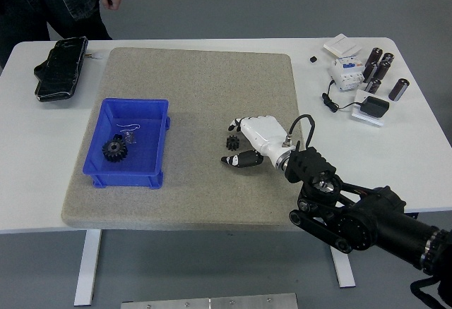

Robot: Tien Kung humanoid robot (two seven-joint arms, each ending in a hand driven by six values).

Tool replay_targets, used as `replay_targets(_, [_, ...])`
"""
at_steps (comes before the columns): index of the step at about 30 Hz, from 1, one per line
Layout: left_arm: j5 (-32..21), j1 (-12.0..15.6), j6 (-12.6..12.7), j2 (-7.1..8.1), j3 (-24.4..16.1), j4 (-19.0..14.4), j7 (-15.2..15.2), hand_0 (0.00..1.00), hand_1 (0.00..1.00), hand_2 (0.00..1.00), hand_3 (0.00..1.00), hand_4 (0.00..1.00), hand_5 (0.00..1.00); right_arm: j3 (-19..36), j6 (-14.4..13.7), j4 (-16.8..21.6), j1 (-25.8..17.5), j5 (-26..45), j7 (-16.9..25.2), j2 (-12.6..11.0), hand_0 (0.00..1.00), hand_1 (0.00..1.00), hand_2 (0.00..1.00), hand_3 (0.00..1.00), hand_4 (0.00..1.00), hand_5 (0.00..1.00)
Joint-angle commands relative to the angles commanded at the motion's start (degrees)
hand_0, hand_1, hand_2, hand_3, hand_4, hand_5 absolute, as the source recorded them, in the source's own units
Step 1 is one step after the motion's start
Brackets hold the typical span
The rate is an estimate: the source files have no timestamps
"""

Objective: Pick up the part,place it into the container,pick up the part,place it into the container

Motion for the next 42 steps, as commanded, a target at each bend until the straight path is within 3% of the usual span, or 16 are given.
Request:
replay_targets(22, [-0.2, -0.1, 0.0, 0.00, 0.3, 0.0, -0.1, 0.665, 0.600, 0.594, 0.590, 0.693, 0.563, -2.6, -1.8, -2.3, 0.7, 2.5, 0.1, 1.6, 0.329, 0.367, 0.495, 0.658, 0.571, 0.279])
replay_targets(23, [-0.3, -0.1, 0.0, 0.01, 0.3, 0.0, -0.1, 0.665, 0.600, 0.593, 0.590, 0.693, 0.563, -2.6, -1.8, -2.3, 0.7, 2.6, 0.1, 1.5, 0.331, 0.362, 0.442, 0.561, 0.571, 0.286])
replay_targets(28, [-0.3, 0.0, 0.1, 0.05, 0.2, 0.0, -0.1, 0.665, 0.600, 0.593, 0.590, 0.693, 0.563, -2.8, -2.2, -2.0, 0.6, 2.5, 0.2, 1.3, 0.331, 0.362, 0.442, 0.561, 0.571, 0.286])
replay_targets(29, [-0.3, 0.0, 0.1, 0.05, 0.2, 0.0, -0.2, 0.665, 0.601, 0.593, 0.591, 0.693, 0.564, -2.9, -2.3, -2.0, 0.6, 2.4, 0.1, 1.2, 0.324, 0.367, 0.410, 0.451, 0.518, 0.244])
replay_targets(42, [-0.6, 0.1, 0.2, 0.01, 0.2, 0.0, -0.2, 0.665, 0.600, 0.594, 0.592, 0.695, 0.566, -2.2, -3.0, 0.1, 0.7, 1.2, 0.2, 0.6, 0.319, 0.367, 0.393, 0.414, 0.504, 0.246])
